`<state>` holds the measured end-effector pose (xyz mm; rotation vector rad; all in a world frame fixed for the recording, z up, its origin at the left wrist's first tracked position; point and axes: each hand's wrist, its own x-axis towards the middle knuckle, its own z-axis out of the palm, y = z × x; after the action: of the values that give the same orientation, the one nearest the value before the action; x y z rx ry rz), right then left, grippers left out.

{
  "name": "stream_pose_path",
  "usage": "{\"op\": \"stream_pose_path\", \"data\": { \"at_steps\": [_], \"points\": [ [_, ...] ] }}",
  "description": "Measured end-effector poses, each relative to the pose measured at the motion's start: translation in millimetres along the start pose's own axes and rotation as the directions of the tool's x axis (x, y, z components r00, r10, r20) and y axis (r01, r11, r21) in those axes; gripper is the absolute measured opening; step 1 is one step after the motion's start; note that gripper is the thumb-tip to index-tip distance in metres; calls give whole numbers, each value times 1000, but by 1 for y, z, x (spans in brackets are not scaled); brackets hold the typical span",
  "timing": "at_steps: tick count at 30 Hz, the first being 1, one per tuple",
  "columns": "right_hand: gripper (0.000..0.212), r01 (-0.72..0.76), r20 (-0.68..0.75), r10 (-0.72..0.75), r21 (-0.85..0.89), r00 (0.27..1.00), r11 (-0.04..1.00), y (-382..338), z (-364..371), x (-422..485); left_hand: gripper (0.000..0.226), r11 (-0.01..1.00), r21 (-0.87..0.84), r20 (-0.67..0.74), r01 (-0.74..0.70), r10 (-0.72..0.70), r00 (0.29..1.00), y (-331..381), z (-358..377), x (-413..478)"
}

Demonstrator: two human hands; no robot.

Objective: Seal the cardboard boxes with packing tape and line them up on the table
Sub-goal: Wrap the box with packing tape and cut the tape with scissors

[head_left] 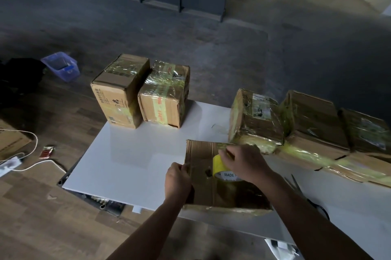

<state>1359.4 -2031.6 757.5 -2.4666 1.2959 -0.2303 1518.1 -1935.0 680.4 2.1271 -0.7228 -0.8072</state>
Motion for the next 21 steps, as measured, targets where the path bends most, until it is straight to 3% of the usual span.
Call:
{"op": "stream_pose_path", "data": {
  "at_steps": [4,8,15,19,21],
  "points": [
    [39,9,-6,-9,22,1000,1000,-6,1,-3,24,997,41,43,58,-60,997,2,2,-1],
    [42,24,33,-26,62,999,998,-8,-1,-2,37,986,165,24,7,-11,1000,-2,8,-1],
    [35,-51,99,9,426,995,903,26,2,-12,35,982,188,13,-22,20,1000,-4,5,0],
    [39,63,41,-74,234,996,970,23,-7,-14,34,980,201,-4,-9,11,1000,-2,7,0],
    [41,49,38,-54,135,998,990,29,-17,-17,34,980,197,-3,-14,15,1000,-3,8,2]
  ]
}}
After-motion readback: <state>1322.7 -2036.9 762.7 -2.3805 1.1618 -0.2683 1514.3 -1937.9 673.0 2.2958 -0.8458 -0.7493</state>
